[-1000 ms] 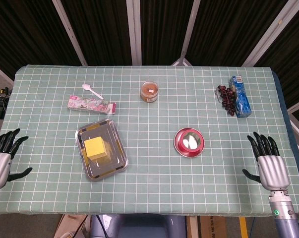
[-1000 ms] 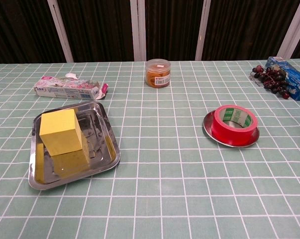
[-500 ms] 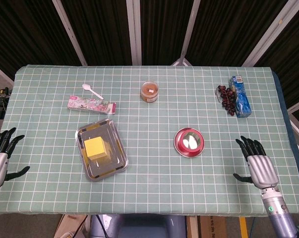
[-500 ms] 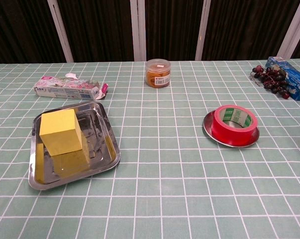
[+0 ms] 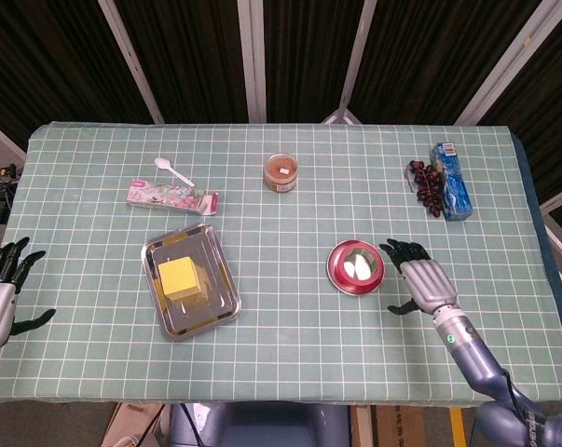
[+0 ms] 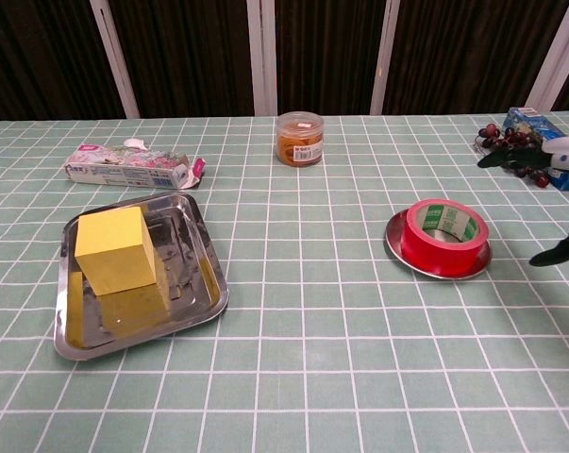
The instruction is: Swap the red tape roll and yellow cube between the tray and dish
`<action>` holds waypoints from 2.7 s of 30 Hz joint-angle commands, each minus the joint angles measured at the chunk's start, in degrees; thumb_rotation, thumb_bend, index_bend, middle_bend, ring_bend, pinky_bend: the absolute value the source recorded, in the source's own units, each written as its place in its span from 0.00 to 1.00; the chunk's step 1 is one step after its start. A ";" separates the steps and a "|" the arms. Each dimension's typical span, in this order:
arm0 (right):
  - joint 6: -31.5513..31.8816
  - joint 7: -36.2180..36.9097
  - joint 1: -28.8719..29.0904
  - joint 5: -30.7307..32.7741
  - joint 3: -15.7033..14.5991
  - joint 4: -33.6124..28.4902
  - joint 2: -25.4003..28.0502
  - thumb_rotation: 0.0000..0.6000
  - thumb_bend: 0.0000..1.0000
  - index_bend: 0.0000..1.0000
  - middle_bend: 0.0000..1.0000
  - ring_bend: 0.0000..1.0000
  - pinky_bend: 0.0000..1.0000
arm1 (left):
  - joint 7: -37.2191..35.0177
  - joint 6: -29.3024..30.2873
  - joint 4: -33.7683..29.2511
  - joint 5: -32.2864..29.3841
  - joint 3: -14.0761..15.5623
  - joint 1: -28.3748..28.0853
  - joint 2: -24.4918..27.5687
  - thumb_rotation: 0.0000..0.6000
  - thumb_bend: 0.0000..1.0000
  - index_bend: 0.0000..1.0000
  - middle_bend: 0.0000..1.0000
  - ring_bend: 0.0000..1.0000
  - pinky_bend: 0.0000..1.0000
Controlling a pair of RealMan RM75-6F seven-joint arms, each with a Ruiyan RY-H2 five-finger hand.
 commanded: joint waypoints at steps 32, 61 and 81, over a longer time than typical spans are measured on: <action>-5.56 -8.66 14.23 17.37 -1.36 14.59 -12.65 1.00 0.12 0.32 0.18 0.34 0.31 | 1.04 1.66 0.37 -1.33 -1.09 0.72 -0.47 1.00 0.07 0.17 0.00 0.00 0.06; 3.57 -10.84 15.66 11.29 -0.10 -3.30 -12.31 1.00 0.29 0.41 0.25 0.43 0.39 | -1.11 1.10 0.95 -2.20 -1.79 0.61 -0.27 1.00 0.07 0.17 0.00 0.00 0.07; 4.86 -13.71 16.76 10.84 -3.37 1.49 -21.80 1.00 0.11 0.16 0.11 0.13 0.24 | -2.32 1.05 1.06 -2.49 -2.01 0.73 0.15 1.00 0.07 0.16 0.00 0.00 0.04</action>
